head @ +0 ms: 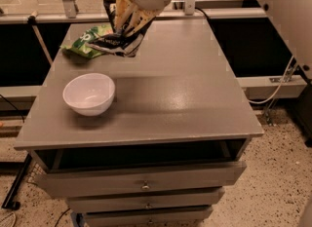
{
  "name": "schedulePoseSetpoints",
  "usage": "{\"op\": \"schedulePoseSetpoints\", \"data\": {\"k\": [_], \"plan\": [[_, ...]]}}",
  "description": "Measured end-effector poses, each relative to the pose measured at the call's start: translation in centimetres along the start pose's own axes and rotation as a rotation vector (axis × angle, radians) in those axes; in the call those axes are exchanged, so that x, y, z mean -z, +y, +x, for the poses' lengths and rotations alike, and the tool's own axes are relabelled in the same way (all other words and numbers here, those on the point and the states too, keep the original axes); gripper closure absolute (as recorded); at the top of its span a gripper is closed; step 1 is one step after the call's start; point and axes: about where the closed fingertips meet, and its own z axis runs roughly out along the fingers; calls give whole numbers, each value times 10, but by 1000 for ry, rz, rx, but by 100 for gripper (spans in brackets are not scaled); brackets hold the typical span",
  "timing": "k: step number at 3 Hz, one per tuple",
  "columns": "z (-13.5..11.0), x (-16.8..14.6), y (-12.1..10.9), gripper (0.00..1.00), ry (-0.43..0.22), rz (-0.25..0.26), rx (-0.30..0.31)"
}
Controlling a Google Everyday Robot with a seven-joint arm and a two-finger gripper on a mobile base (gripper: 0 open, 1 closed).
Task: Place blue chip bag into white bowl
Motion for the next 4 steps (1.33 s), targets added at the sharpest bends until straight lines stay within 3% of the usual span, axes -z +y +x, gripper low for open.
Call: {"op": "schedulePoseSetpoints", "data": {"k": [2, 3, 4], "plan": [[-10, -7, 0, 100, -17, -7, 10], [-47, -23, -13, 100, -65, -24, 86], [-64, -31, -20, 100, -88, -32, 123]]}}
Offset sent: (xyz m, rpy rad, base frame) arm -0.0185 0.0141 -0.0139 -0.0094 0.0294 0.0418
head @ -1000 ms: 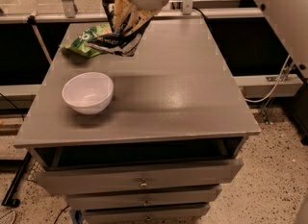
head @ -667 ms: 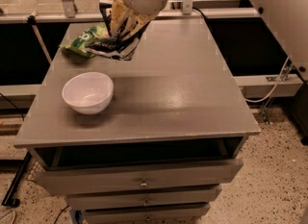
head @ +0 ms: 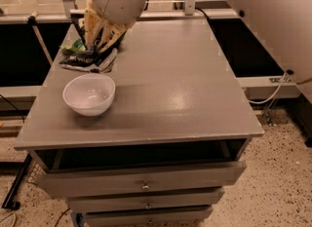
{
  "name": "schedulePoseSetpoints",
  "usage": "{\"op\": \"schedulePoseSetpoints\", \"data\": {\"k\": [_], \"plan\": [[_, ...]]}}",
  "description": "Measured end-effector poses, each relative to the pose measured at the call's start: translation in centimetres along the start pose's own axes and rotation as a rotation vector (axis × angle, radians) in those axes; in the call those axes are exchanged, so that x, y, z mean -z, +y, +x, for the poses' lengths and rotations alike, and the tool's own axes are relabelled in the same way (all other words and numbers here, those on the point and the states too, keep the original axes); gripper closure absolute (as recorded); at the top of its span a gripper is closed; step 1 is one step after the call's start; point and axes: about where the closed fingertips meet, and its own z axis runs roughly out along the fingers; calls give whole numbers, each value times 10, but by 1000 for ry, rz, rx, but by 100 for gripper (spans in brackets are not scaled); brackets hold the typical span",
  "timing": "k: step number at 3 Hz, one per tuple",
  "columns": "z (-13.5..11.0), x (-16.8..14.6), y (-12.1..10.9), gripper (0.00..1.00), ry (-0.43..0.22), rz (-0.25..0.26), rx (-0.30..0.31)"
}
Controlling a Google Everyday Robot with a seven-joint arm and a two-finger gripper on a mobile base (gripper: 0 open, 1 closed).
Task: Place blue chip bag into white bowl
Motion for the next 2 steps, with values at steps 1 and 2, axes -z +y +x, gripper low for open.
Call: {"op": "schedulePoseSetpoints", "data": {"k": [1, 2], "plan": [[-15, -9, -10, 100, -28, -12, 40], [-39, -33, -23, 100, -96, -40, 104]]}}
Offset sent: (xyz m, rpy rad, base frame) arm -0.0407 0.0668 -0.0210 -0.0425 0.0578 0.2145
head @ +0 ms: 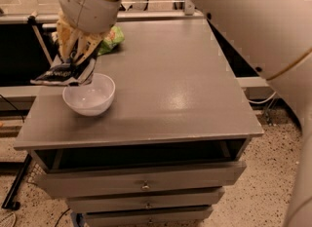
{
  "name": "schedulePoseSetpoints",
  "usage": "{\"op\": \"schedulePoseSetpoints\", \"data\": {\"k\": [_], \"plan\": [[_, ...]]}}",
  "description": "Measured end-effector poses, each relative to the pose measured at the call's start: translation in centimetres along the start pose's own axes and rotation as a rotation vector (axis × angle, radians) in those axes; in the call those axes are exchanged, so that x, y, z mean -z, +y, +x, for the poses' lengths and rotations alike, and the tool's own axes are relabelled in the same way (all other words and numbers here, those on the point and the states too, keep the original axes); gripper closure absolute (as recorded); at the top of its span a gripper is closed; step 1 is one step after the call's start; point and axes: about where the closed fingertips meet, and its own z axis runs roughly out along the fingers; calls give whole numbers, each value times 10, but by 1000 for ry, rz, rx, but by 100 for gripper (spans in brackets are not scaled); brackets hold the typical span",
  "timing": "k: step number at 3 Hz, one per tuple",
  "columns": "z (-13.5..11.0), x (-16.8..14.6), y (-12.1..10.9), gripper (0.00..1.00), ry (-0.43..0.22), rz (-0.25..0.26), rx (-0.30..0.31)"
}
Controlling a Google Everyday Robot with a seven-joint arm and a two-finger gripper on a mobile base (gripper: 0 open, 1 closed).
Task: Place blue chip bag into white bowl
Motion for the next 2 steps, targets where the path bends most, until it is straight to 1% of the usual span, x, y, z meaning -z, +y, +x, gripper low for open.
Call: {"op": "schedulePoseSetpoints", "data": {"k": [1, 2], "plan": [[-10, -14, -6, 100, -35, -18, 25], [-10, -16, -6, 100, -38, -20, 26]]}}
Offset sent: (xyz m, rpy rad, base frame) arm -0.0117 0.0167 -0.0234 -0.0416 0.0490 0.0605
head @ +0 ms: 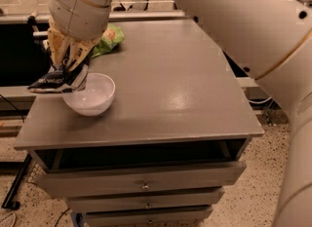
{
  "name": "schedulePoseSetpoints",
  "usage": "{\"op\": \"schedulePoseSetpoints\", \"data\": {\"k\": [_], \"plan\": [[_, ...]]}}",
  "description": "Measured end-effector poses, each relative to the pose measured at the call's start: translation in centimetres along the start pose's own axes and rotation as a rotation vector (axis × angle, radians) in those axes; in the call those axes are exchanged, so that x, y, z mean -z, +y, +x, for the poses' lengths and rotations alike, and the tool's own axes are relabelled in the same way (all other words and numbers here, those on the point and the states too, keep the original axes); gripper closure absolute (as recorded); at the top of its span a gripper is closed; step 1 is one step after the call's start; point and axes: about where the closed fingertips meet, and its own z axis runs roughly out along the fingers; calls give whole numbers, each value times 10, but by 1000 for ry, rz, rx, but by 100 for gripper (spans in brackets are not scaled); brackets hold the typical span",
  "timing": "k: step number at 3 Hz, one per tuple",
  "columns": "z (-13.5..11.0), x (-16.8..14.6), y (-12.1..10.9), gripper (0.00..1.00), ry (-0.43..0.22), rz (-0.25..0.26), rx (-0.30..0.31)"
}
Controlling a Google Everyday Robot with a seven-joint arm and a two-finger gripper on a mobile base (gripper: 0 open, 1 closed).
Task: Place blue chip bag into white bowl
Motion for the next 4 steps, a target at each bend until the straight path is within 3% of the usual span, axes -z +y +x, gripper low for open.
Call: {"op": "schedulePoseSetpoints", "data": {"k": [4], "plan": [[6, -11, 16, 100, -19, -22, -26]]}}
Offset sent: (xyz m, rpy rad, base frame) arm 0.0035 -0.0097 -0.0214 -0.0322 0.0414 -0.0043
